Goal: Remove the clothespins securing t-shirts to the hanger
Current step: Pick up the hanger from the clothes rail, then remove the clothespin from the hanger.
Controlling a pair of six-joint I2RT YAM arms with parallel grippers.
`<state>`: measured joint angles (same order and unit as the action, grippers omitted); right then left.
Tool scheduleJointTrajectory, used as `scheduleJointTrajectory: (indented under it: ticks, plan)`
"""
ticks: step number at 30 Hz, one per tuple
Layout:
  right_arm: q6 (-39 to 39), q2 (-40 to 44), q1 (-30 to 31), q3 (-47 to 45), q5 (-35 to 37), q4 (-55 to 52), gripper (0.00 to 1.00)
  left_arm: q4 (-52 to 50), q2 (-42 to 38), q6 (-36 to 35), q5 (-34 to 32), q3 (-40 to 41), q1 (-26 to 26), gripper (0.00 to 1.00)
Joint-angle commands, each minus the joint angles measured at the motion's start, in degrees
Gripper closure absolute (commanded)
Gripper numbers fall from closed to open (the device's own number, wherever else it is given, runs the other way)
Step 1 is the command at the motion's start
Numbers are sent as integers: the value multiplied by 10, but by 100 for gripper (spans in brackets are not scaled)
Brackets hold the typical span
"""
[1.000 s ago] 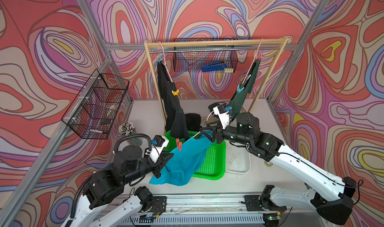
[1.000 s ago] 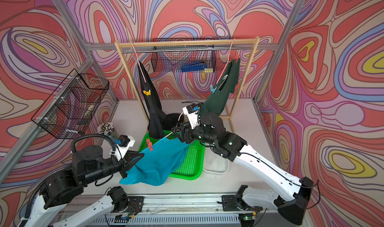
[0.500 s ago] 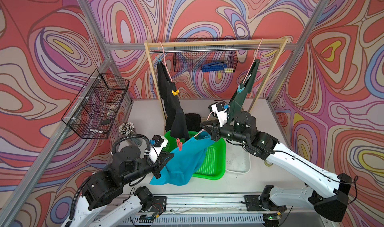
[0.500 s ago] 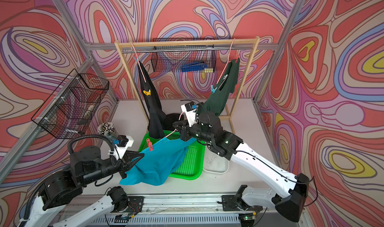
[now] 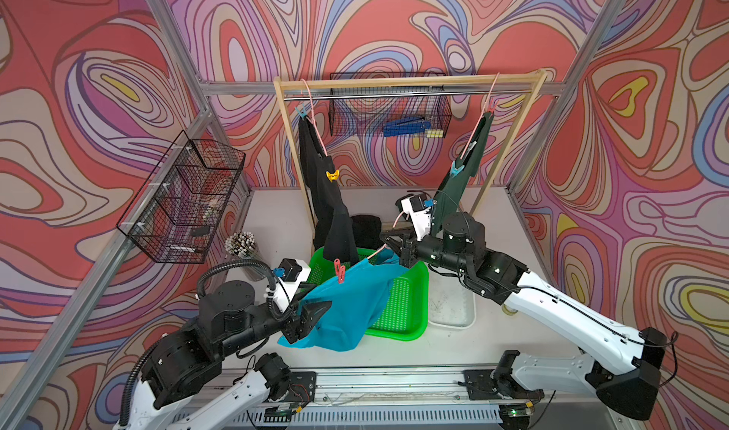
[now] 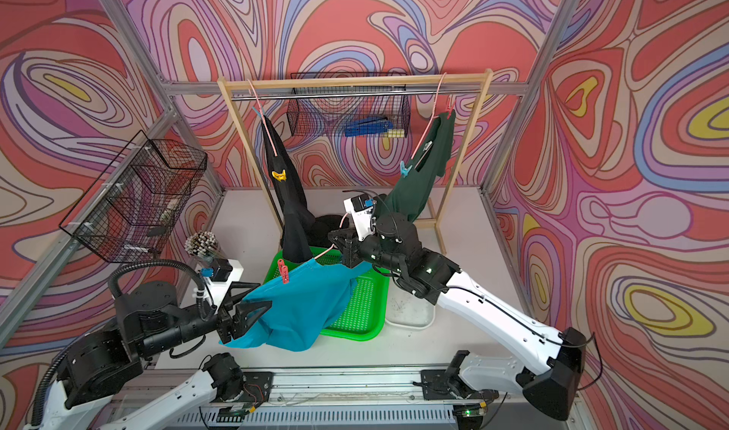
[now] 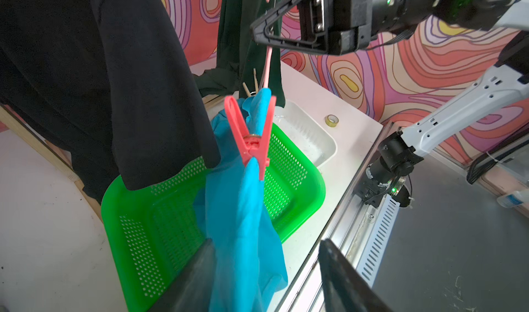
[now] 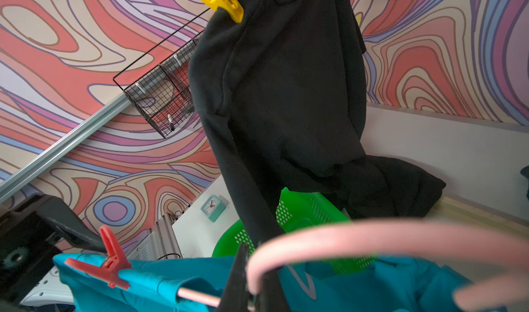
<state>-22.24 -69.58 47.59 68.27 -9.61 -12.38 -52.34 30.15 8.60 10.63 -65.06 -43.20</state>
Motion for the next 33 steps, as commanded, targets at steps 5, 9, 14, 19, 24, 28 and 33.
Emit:
scheduleJointTrajectory:
  ticks: [5, 9, 14, 19, 24, 28, 33]
  plan:
    - [-13, -24, 3, -7, 3, 16, 100, -30, 12, -4, -24, -47, -3, 3]
    - [-13, -30, 8, -8, 4, 15, 100, -38, 29, -9, -34, -63, -3, 0]
    - [-11, -33, 13, -10, 5, 14, 100, -42, 53, -5, -48, -81, -3, 0]
    - [-9, -41, 17, -12, 6, 19, 100, -49, 74, 9, -50, -102, -3, 0]
    - [-8, -47, 23, -13, 7, 23, 100, -58, 100, 25, -38, -111, -3, 0]
    - [-5, -48, 24, -11, 9, 22, 100, -58, 114, 31, -24, -104, -3, 0]
    - [-2, -47, 26, -8, 9, 21, 100, -57, 124, 28, -26, -87, -3, 0]
